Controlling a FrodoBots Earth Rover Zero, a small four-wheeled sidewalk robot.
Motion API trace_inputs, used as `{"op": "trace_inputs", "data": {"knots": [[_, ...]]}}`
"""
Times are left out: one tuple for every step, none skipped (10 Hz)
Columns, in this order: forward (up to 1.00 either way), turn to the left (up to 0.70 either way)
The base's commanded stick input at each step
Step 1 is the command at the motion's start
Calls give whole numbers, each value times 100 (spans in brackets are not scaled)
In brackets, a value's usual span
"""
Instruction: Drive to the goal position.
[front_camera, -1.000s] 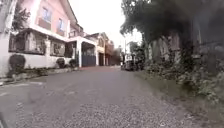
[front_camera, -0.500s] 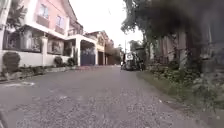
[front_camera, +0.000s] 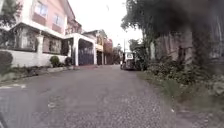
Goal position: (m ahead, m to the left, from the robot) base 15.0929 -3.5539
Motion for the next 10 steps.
{"op": "trace_inputs", "data": {"knots": [[70,0],[70,0],[70,0],[70,0],[70,0],[70,0],[70,0],[70,0],[70,0],[70,0]]}}
